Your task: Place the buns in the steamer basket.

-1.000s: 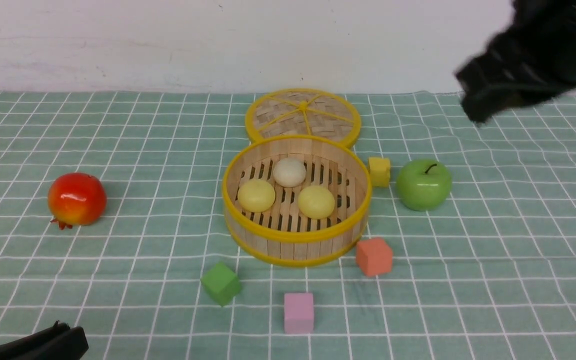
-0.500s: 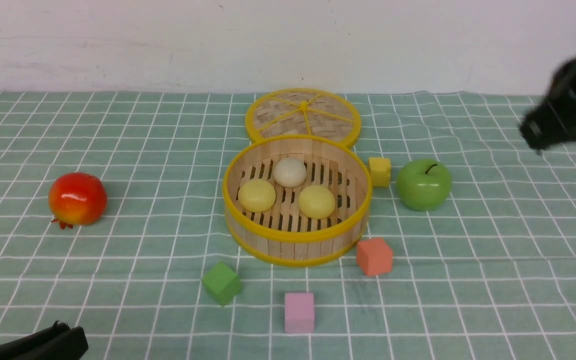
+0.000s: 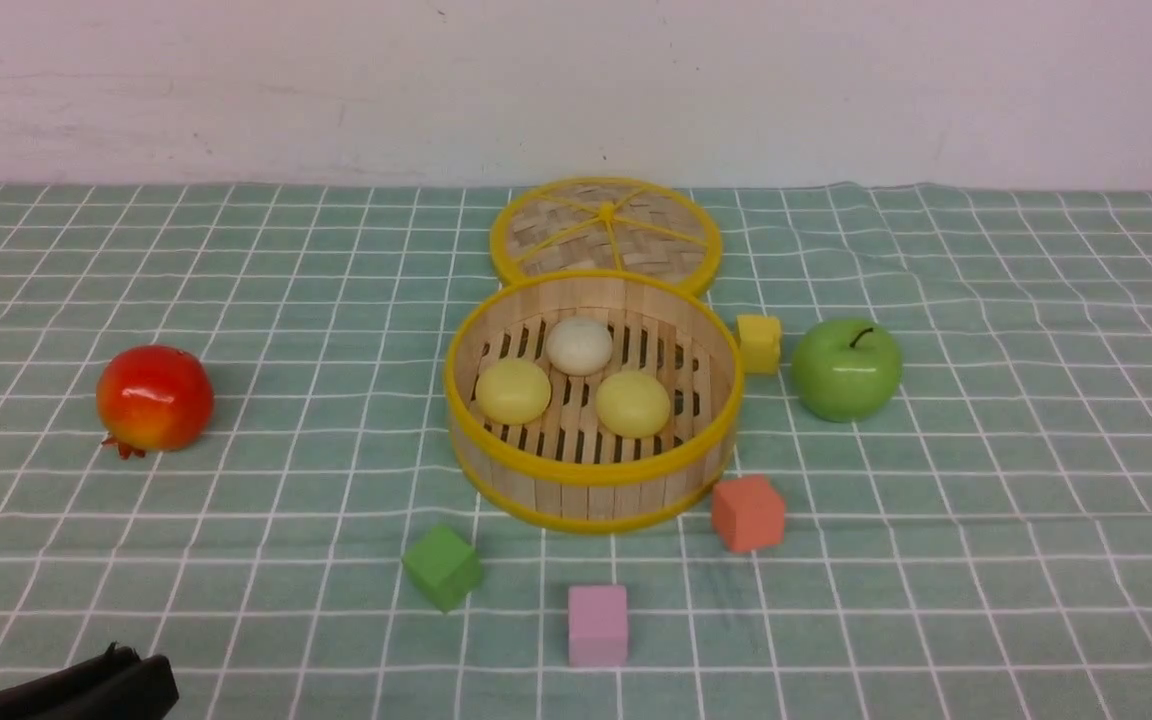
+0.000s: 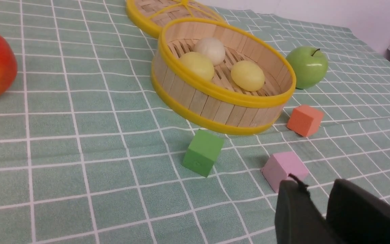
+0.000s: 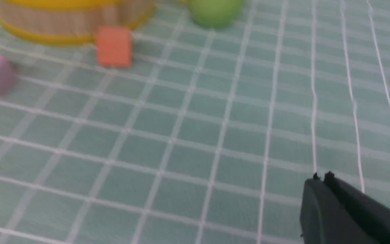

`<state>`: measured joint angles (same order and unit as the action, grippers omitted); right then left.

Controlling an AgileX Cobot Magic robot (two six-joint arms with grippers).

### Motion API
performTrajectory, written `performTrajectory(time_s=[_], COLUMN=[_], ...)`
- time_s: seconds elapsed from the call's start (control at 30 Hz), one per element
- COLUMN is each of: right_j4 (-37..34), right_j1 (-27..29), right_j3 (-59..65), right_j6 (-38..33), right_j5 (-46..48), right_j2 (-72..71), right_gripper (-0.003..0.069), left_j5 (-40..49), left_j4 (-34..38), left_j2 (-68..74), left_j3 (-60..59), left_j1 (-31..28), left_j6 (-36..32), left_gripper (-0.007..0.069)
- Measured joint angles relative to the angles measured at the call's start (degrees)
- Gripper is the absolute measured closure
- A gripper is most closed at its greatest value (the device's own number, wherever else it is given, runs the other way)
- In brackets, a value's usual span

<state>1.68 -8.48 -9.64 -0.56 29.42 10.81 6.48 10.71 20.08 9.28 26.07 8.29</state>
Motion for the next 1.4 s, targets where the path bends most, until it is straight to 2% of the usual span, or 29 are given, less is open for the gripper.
performTrajectory(time_s=[0.07, 0.23, 0.5, 1.4], right_j4=[-0.12, -0.36, -2.57, -2.69], right_j1=[3.64, 6.37, 6.48, 6.59], right_j3=[5.54, 9.77, 10.44, 10.44], right_j6=[0.06, 0.17, 0.56, 0.56], right_j5=[-2.25, -5.35, -7.42, -7.42], right_j2=[-3.96, -7.43, -11.38, -11.38], right_gripper=[0.0669, 0.0669, 0.0669, 0.0653], left_j5=[0.0, 0.06, 0.28, 0.23], left_j4=[0.0, 0.0, 0.0, 0.0], left_j2=[0.0, 0.0, 0.0, 0.0], left_j3=[0.0, 0.0, 0.0, 0.0], left_j1=[0.0, 0.0, 0.0, 0.0], left_j6=[0.0, 0.0, 0.0, 0.0], left_gripper=[0.0475, 0.0475, 0.0469, 0.0448])
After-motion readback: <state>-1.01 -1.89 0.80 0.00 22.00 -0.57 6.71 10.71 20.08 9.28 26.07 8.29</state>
